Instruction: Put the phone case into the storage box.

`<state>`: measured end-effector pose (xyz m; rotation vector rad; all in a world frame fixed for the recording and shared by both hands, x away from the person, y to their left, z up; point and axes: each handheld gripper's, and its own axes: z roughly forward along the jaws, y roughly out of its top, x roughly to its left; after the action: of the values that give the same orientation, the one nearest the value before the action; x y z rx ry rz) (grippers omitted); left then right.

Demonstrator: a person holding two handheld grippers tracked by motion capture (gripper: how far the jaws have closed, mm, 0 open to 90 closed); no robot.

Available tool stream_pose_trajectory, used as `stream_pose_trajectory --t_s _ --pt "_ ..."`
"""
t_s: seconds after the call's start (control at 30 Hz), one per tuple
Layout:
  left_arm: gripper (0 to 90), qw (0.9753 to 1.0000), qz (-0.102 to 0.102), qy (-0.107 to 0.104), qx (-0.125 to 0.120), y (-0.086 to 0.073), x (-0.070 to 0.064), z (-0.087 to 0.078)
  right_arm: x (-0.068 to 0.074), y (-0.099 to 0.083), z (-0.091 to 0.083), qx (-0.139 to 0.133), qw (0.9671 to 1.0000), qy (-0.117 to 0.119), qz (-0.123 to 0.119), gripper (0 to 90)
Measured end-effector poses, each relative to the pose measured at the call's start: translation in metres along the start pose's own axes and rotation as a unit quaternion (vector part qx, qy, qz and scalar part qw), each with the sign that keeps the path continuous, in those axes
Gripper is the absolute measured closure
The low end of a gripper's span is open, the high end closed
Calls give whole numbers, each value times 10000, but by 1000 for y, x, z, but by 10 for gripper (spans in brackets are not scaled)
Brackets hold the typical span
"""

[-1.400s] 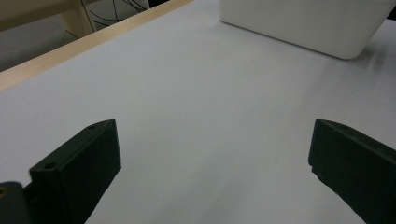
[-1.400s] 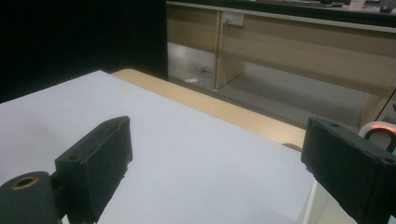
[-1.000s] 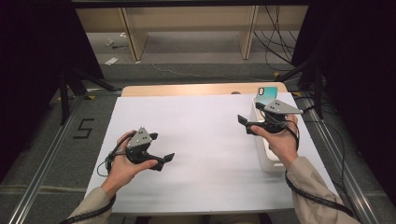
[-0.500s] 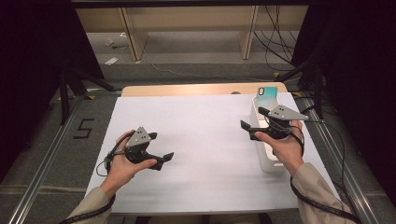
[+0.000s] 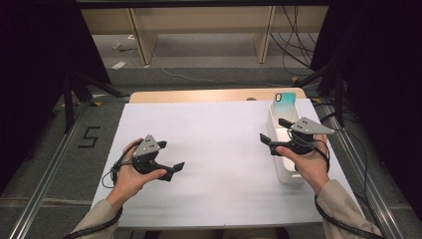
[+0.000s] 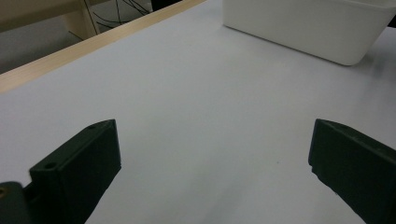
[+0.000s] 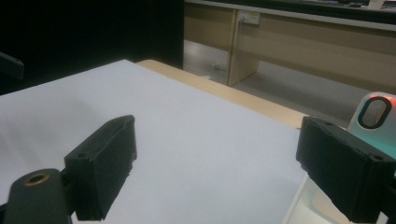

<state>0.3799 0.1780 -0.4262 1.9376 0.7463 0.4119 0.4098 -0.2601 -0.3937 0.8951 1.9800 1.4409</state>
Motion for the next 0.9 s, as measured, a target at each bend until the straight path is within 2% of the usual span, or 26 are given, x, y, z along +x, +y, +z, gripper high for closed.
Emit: stream_pose_trajectory --t_s 0.9 --pt "16 10000 -5 7 -3 0 0 0 7 -5 -13 20 9999 81 -80 135"
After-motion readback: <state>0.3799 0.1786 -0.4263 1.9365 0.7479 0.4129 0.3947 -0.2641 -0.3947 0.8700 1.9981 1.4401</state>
